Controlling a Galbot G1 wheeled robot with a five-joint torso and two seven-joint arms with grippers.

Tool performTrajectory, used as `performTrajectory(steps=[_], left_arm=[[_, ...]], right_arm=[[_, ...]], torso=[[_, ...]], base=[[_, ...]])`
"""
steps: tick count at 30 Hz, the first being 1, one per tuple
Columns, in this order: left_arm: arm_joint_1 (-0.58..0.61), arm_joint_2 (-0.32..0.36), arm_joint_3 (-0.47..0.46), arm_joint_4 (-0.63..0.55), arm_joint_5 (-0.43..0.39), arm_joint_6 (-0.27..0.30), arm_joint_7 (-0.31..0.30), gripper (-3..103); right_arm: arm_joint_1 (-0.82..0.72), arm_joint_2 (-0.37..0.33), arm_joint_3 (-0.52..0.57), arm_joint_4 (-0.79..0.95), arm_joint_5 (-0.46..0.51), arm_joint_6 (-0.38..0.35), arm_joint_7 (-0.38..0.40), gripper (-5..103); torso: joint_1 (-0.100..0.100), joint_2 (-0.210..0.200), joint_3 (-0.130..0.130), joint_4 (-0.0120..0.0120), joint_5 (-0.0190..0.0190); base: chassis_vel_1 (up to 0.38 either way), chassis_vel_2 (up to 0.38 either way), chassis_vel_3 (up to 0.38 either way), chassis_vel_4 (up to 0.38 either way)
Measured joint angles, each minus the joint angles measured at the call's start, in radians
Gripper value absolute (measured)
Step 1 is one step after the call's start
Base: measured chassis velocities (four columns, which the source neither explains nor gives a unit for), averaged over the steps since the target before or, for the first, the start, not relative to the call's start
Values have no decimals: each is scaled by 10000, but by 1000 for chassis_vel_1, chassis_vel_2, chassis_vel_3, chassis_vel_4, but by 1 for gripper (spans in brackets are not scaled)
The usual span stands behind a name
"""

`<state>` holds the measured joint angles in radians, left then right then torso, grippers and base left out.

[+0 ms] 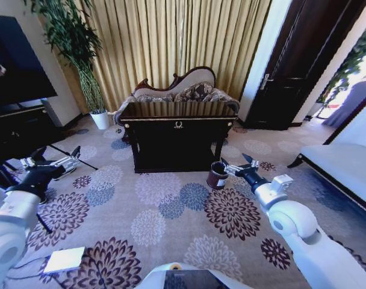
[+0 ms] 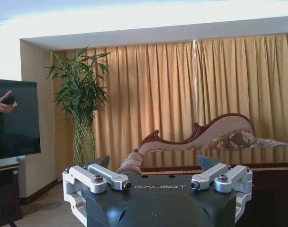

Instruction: Move to the front of the table and place the trash on the table into the trash bin.

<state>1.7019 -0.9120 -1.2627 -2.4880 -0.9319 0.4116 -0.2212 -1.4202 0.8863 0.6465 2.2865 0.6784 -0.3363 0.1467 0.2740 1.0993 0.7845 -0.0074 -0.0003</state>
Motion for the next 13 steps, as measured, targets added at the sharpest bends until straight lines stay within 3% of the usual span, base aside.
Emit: performTrajectory(steps=[13], left_arm=[[-6,61,7,-16,2,0,7,100]], right_arm=[[15,20,3,-128,-23,16,0,100]], torso=[[0,0,0,0,0]], base=[[0,0,0,0]])
